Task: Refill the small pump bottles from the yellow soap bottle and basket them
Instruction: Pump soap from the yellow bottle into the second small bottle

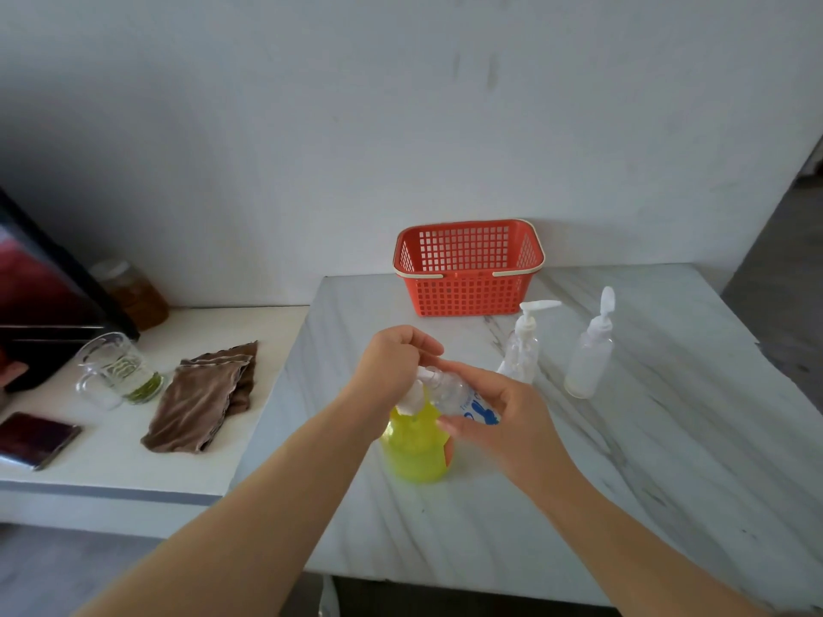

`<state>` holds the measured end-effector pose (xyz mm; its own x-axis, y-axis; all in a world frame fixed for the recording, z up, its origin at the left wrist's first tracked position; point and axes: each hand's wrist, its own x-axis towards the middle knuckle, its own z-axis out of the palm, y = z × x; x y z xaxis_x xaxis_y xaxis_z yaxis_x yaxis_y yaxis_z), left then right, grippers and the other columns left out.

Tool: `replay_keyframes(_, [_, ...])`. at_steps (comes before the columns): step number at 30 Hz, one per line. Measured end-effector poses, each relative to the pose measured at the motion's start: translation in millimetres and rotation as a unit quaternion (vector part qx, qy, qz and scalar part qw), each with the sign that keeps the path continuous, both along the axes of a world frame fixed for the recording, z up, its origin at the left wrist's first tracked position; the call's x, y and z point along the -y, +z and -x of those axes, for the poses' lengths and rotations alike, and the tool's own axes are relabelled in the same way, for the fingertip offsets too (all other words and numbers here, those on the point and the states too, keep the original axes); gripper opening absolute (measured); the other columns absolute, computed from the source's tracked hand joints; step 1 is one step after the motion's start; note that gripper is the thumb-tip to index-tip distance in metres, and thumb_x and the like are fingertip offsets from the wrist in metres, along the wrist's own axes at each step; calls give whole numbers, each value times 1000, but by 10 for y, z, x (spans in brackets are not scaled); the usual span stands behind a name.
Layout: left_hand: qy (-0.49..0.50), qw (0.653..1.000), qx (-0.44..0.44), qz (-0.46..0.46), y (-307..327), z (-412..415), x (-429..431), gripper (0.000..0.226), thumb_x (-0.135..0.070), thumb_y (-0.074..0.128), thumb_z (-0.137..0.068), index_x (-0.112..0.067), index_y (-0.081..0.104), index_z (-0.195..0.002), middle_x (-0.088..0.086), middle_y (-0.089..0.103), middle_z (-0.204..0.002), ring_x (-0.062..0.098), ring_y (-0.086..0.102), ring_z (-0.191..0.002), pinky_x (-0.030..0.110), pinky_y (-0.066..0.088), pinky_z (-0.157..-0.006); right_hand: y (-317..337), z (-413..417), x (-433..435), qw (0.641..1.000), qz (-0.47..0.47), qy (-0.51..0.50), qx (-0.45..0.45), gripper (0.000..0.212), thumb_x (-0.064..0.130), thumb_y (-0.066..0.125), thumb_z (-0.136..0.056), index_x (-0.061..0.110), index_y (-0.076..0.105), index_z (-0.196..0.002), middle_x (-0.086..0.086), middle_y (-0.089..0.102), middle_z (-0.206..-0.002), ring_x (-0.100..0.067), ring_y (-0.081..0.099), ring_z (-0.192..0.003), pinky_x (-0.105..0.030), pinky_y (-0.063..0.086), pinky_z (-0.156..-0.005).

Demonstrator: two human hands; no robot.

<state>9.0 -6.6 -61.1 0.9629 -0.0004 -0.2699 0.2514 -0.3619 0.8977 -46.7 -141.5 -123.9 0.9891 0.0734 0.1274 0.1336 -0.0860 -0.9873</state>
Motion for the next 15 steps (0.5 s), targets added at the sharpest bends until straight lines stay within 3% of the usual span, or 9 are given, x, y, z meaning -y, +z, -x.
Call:
replay_keyframes(3, [2,1000,5,-8,-22,-2,3,38,7,32,-84,-12,65,-77,8,65,-81,19,56,-72,27,46,-67,-9,4,-5,1000,7,-1,1,54,8,79,-70,27,66,-119,7,73,-102,-7,68,-93,-17,51,-79])
replay_keyframes(8, [19,1000,12,-15,-82,30,36,40,8,29,-81,-10,65,-77,8,63,-79,19,54,-67,24,43,-58,-72,5,-9,1000,7,-4,-11,55,4,80,-71,24,66,-120,6,73,-104,-8,68,-94,-19,52,-81])
replay_keyframes(15, [28,999,11,-18,-110,21,49,41,9,29,-79,-11,64,-71,10,63,-76,24,55,-69,25,43,-58,-108,-10,-8,1000,1,-3,-12,57,16,79,-66,25,66,-120,5,72,-106,-11,68,-96,-26,54,-86])
